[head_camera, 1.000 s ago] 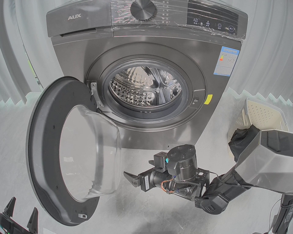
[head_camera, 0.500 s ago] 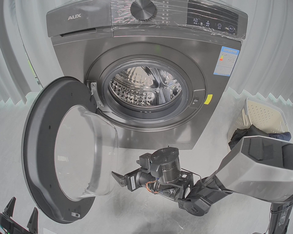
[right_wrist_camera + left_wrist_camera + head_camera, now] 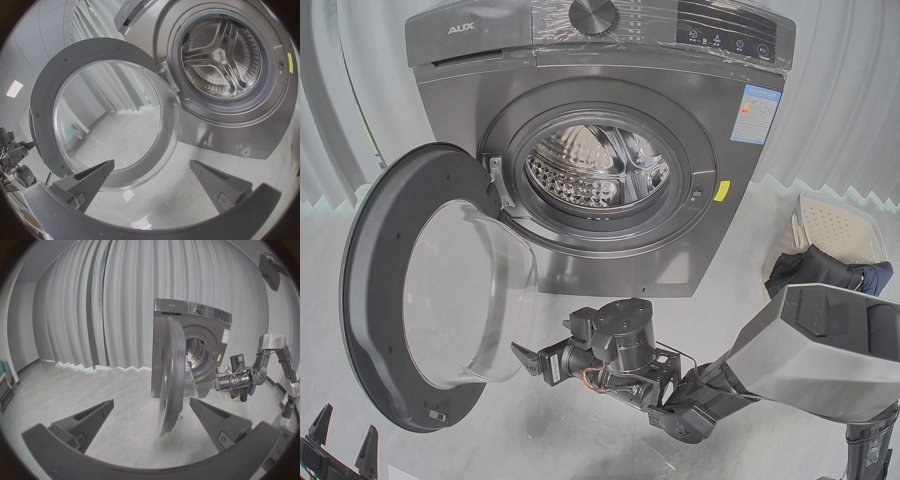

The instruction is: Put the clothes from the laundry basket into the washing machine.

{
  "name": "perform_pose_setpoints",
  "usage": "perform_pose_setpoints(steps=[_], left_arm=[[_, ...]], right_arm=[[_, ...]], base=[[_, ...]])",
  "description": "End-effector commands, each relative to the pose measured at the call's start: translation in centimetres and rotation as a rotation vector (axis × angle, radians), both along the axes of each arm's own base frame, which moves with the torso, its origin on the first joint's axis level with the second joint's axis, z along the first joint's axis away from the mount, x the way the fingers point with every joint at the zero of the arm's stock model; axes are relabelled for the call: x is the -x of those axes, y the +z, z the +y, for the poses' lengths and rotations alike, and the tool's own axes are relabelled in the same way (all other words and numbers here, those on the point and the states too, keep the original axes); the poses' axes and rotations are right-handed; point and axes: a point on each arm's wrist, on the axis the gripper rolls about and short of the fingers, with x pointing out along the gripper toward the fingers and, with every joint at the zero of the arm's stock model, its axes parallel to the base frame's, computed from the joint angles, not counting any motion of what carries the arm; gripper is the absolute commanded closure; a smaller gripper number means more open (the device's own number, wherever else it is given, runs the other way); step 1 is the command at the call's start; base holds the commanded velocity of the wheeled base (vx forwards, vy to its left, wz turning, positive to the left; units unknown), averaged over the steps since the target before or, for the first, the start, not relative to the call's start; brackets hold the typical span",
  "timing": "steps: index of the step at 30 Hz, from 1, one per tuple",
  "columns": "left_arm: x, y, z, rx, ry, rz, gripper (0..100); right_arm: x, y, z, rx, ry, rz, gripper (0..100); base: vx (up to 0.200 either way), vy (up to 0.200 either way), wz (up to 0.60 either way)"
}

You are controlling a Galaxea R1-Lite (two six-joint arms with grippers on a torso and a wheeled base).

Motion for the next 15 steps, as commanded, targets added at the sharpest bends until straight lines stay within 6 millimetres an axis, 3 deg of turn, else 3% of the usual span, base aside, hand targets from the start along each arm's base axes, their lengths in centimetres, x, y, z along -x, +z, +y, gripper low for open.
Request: perform_pose_setpoints(steps=[1,8,15], left_arm=[[0.0,-0.5,0.0,0.0,-0.001,0.003,0],[0.0,-0.5,0.0,0.0,-0.001,0.003,0],[0.0,-0.5,0.0,0.0,-0.001,0.001,0]], right_arm=[[-0.6,-0.4,0.7,-0.006,-0.002,-0.005,0],[-1.2,-1.3,3.6,-0.005,0.018,-0.006,0],[-1.6,-0.3,6.4,-0.078,0.01,-0.062,0]], base=[[0.0,0.0,0.0],[0.0,0.0,0.0],[0.0,0.0,0.0]])
